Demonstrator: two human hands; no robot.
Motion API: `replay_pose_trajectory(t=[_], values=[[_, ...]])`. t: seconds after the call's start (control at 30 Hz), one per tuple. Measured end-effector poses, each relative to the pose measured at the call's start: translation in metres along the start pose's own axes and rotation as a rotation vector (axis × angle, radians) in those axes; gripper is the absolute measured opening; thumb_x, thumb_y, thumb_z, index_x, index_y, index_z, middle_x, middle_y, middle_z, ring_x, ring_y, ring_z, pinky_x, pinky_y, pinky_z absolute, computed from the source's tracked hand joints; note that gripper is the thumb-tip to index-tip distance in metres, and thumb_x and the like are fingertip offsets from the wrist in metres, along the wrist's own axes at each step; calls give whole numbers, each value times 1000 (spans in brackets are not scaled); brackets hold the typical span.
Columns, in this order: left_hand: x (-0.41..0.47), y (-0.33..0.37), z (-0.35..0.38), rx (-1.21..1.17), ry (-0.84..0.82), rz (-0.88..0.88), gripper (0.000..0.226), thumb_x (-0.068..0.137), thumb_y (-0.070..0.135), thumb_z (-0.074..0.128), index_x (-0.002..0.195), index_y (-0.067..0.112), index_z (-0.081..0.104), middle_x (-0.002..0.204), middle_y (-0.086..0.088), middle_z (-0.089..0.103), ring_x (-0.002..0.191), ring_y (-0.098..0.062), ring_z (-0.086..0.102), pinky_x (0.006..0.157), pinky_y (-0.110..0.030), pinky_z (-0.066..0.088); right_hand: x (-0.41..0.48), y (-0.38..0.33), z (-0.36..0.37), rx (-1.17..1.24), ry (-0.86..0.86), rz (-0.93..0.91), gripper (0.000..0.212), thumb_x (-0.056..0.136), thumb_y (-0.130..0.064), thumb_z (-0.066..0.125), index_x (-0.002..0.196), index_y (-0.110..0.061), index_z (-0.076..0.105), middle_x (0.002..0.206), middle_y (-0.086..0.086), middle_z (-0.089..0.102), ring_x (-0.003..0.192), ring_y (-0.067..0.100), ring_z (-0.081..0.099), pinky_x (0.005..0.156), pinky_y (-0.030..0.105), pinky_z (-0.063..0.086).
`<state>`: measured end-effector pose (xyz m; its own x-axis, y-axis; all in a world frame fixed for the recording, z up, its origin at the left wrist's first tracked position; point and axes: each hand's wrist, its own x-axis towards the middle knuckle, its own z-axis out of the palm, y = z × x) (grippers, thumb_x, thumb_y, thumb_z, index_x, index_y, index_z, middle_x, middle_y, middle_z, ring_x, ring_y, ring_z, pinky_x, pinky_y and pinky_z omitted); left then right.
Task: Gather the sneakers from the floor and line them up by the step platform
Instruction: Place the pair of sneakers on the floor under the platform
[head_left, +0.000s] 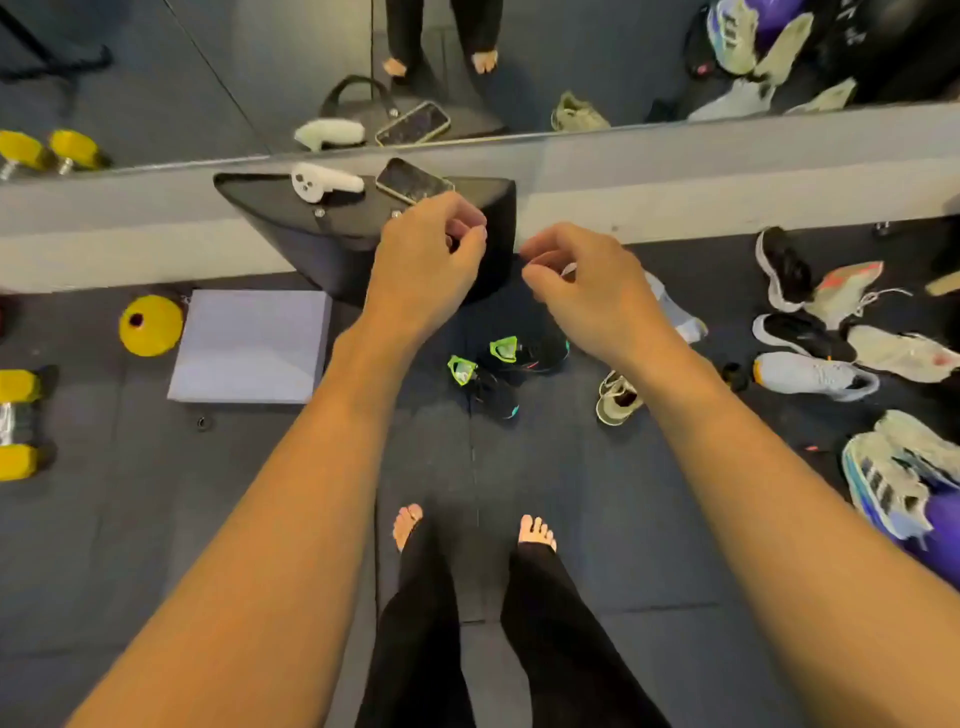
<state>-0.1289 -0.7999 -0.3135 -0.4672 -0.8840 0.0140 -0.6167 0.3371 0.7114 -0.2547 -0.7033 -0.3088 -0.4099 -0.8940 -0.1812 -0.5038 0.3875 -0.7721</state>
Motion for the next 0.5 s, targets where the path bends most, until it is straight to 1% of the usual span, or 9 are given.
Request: replay_pose_trajectory(t=[0.07, 0.17, 0.23, 0.3, 0.37, 0.4, 0.5], values=[[16, -50, 28, -9, -31, -60, 15, 88, 22, 55, 96, 20, 68, 82, 10, 60, 77, -7, 55, 74, -23, 44, 24, 32, 41, 29, 11, 81, 21, 89, -19, 56, 108, -19, 64, 92, -5, 66, 86, 15, 64, 82, 32, 51], [34, -124, 83, -61, -87, -132, 16, 89, 22, 53, 95, 22, 68, 74, 16, 57, 72, -1, 55, 64, -15, 41, 58, 90, 101, 50, 37, 172, 21, 89, -17, 56, 108, -19, 64, 90, -6, 64, 88, 17, 65, 85, 40, 53], [40, -171, 125, -84, -136, -158, 16, 90, 22, 53, 97, 21, 68, 75, 16, 56, 72, 0, 55, 61, -11, 37, 78, 131, 141, 72, 63, 220, 20, 89, -17, 55, 107, -20, 63, 87, -9, 63, 89, 16, 65, 84, 41, 54], [44, -218, 169, -97, -166, -184, 16, 91, 22, 53, 98, 21, 68, 79, 16, 57, 74, 0, 55, 60, -10, 37, 95, 173, 183, 103, 74, 266, 19, 89, -18, 55, 106, -22, 63, 88, -9, 63, 90, 16, 65, 85, 43, 54], [47, -262, 213, -109, -189, -200, 16, 91, 22, 53, 98, 21, 68, 81, 14, 59, 76, 0, 55, 62, -10, 39, 109, 216, 226, 120, 73, 288, 19, 88, -18, 56, 105, -23, 64, 90, -8, 64, 90, 16, 65, 85, 43, 54], [50, -283, 237, -116, -205, -201, 16, 90, 22, 53, 98, 21, 68, 82, 13, 61, 77, -1, 56, 63, -12, 40, 115, 238, 248, 116, 69, 288, 19, 88, -18, 56, 105, -23, 64, 89, -8, 64, 89, 16, 65, 85, 41, 53], [61, -348, 301, -96, -224, -193, 17, 89, 20, 52, 98, 21, 67, 84, 8, 63, 81, -9, 59, 69, -23, 46, 131, 303, 313, 86, 3, 287, 21, 89, -17, 56, 108, -23, 64, 93, -8, 64, 92, 16, 63, 86, 34, 50]])
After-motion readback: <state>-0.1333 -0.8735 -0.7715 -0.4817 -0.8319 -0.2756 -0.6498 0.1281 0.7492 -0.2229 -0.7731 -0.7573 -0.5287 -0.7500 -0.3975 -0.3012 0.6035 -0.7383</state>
